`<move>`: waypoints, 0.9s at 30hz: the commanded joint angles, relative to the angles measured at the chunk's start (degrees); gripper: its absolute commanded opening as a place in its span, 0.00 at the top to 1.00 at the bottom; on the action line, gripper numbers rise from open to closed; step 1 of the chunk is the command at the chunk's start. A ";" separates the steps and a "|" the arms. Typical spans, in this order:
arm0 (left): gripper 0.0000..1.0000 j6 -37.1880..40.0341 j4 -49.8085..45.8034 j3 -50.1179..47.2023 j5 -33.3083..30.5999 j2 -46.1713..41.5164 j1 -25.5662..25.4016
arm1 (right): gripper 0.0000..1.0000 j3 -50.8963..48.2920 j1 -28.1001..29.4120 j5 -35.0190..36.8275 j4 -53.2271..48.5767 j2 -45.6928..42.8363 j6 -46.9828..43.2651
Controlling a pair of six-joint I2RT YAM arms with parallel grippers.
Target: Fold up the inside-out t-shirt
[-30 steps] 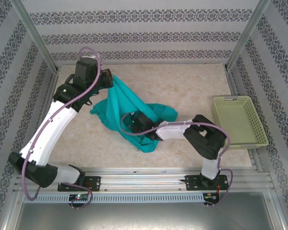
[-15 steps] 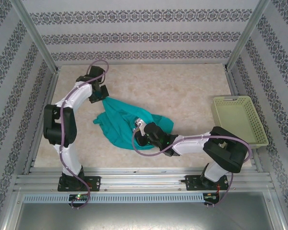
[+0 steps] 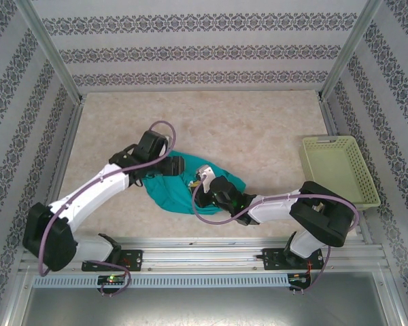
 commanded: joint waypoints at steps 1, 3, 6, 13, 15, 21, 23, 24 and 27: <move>0.26 -0.83 8.80 -5.31 4.84 1.39 -2.78 | 1.00 -1.03 0.22 -0.92 6.08 -0.35 1.84; 0.26 -1.72 12.62 -7.56 6.95 2.26 -3.14 | 1.00 -1.37 0.22 -1.58 6.72 -0.72 1.95; 0.25 -3.67 17.16 -9.54 8.42 3.45 -3.20 | 1.00 -2.59 0.22 -2.42 9.12 -1.16 2.60; 0.42 -6.70 22.49 -10.52 5.59 8.88 -3.12 | 1.00 -3.40 0.26 -3.71 10.85 -0.16 3.14; 0.45 -7.36 22.06 -9.87 3.43 10.57 -2.96 | 1.00 -4.09 0.29 -3.68 10.72 -0.87 3.01; 0.72 -9.44 23.24 -10.16 1.81 12.09 -0.72 | 1.00 -7.35 0.30 -2.19 10.34 -3.62 3.69; 0.84 -9.93 22.77 -10.20 1.67 12.41 0.32 | 1.00 -8.72 0.31 -1.56 10.05 -5.00 3.78; 0.90 -10.17 22.51 -10.17 1.72 12.58 0.98 | 1.00 -9.34 0.31 -1.19 9.63 -5.97 3.79; 1.00 -10.92 20.57 -10.04 0.76 13.40 3.18 | 1.00 -12.03 0.30 0.58 8.98 -9.63 3.89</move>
